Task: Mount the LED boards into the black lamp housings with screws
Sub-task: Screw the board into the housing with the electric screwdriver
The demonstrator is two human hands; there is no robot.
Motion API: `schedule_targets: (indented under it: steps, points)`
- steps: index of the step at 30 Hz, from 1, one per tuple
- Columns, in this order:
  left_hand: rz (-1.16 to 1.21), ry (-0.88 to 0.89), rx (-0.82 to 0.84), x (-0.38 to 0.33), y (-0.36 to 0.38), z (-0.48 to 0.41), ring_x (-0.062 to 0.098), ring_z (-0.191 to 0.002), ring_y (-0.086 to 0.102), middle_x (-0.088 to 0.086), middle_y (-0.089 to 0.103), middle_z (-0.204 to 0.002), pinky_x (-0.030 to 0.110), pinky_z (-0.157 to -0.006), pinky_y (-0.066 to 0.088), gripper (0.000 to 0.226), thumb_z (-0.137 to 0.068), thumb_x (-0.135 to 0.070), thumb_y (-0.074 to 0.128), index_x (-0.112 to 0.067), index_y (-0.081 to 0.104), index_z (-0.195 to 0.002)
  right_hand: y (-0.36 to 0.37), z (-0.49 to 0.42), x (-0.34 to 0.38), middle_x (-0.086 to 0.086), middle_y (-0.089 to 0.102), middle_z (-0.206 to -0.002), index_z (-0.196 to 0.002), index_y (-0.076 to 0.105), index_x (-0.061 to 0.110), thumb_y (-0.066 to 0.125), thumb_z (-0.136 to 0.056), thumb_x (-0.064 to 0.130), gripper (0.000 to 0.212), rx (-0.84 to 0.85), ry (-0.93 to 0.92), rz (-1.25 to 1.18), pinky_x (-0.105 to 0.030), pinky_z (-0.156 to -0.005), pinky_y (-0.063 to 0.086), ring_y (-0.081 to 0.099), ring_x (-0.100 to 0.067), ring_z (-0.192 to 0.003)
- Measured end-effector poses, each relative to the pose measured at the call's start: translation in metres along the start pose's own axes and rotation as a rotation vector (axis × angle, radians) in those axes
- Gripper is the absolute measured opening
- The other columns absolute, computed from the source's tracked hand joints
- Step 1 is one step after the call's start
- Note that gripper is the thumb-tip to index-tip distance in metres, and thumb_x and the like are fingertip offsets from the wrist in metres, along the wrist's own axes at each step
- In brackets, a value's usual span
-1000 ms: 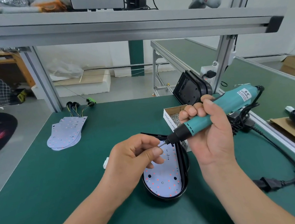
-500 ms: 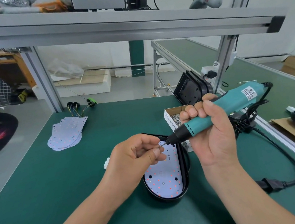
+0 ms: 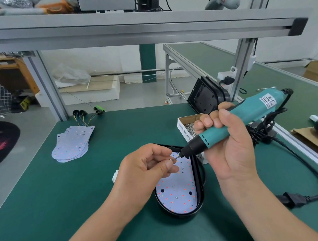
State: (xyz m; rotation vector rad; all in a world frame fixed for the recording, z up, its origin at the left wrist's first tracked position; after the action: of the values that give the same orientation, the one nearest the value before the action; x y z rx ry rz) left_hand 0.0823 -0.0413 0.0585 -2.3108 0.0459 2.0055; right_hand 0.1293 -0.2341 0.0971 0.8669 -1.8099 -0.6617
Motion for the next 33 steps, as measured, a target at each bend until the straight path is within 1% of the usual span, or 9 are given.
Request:
schedule_targets:
  steps: [12,16,18,20,22,24,26,30,33]
  points:
    - [-0.025,0.008,0.012,0.004,0.001,-0.001,0.023,-0.090,0.081,0.005,0.081,-0.094,0.024,-0.076,0.061,0.035,-0.097,0.004,0.072,-0.031,0.076,-0.093,0.000,0.000,0.001,0.003,0.048,-0.071,-0.102,0.063,0.019,0.055,-0.099,0.008,0.014,0.003,-0.008,0.012,-0.033,-0.079,0.051,0.053,-0.017,-0.073]
    - [-0.046,0.012,0.021,0.007,0.000,-0.001,0.023,-0.092,0.081,0.003,0.081,-0.096,0.025,-0.078,0.061,0.032,-0.097,-0.001,0.074,-0.033,0.076,-0.094,0.002,0.000,0.001,0.003,0.046,-0.071,-0.102,0.062,0.020,0.058,-0.097,0.008,0.014,0.001,-0.006,0.027,-0.032,-0.078,0.051,0.052,-0.017,-0.072]
    - [-0.063,0.020,0.006,0.007,0.000,0.000,0.020,-0.093,0.081,0.000,0.081,-0.096,0.030,-0.081,0.063,0.024,-0.093,-0.011,0.076,-0.034,0.075,-0.096,0.003,0.000,0.001,0.003,0.046,-0.072,-0.102,0.062,0.020,0.058,-0.098,0.009,0.013,0.003,-0.007,0.053,-0.033,-0.079,0.050,0.052,-0.017,-0.073]
    - [-0.124,0.032,-0.019,0.007,-0.001,0.003,0.015,-0.095,0.080,-0.005,0.081,-0.097,0.041,-0.087,0.063,0.022,-0.090,-0.018,0.075,-0.039,0.074,-0.097,0.004,0.002,-0.001,0.003,0.046,-0.073,-0.102,0.062,0.021,0.059,-0.100,0.012,0.010,0.009,-0.008,0.086,-0.034,-0.080,0.049,0.053,-0.017,-0.074]
    - [-0.200,0.047,-0.034,0.007,-0.001,0.005,0.010,-0.095,0.079,-0.011,0.081,-0.097,0.047,-0.090,0.062,0.029,-0.092,-0.015,0.075,-0.043,0.073,-0.098,0.004,0.003,-0.004,0.004,0.047,-0.075,-0.102,0.061,0.022,0.061,-0.103,0.015,0.007,0.017,-0.008,0.095,-0.033,-0.081,0.049,0.053,-0.017,-0.075]
    - [-0.241,0.055,-0.035,0.007,-0.001,0.005,0.007,-0.095,0.079,-0.014,0.081,-0.097,0.048,-0.089,0.062,0.034,-0.095,-0.012,0.075,-0.045,0.072,-0.099,0.003,0.004,-0.006,0.004,0.048,-0.075,-0.101,0.060,0.022,0.063,-0.103,0.019,0.005,0.005,-0.002,0.084,-0.033,-0.081,0.049,0.054,-0.016,-0.075]
    - [-0.255,0.065,-0.029,0.005,-0.001,0.005,0.006,-0.096,0.078,-0.016,0.080,-0.098,0.045,-0.088,0.062,0.035,-0.095,-0.013,0.074,-0.047,0.072,-0.101,0.000,0.003,-0.007,0.005,0.048,-0.075,-0.100,0.059,0.022,0.065,-0.102,0.021,0.006,-0.025,0.009,0.072,-0.033,-0.081,0.049,0.054,-0.015,-0.074]
    - [-0.289,0.102,-0.013,0.003,-0.002,0.005,0.004,-0.097,0.076,-0.023,0.078,-0.107,0.022,-0.077,0.062,0.040,-0.095,-0.017,0.077,-0.054,0.070,-0.110,-0.006,0.000,-0.009,0.005,0.047,-0.074,-0.098,0.056,0.021,0.065,-0.100,0.020,0.010,-0.074,0.026,0.030,-0.033,-0.080,0.050,0.054,-0.015,-0.073]
    - [-0.289,0.115,0.020,0.004,-0.003,0.005,0.009,-0.098,0.076,-0.027,0.075,-0.117,0.018,-0.078,0.059,0.045,-0.093,-0.025,0.079,-0.056,0.065,-0.123,-0.008,0.000,-0.009,0.005,0.047,-0.073,-0.097,0.055,0.020,0.064,-0.100,0.020,0.010,-0.089,0.026,0.014,-0.032,-0.078,0.051,0.053,-0.015,-0.072]
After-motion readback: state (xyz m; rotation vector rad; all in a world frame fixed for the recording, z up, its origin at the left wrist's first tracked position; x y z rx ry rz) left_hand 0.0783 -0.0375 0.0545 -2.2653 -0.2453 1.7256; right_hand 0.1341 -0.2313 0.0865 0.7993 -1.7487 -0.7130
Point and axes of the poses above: each hand's wrist, its own z-axis away from the middle knuckle, its own y-axis out of the palm, x = y × z, the point moved 5 cm from there along -z, towards the middle knuckle
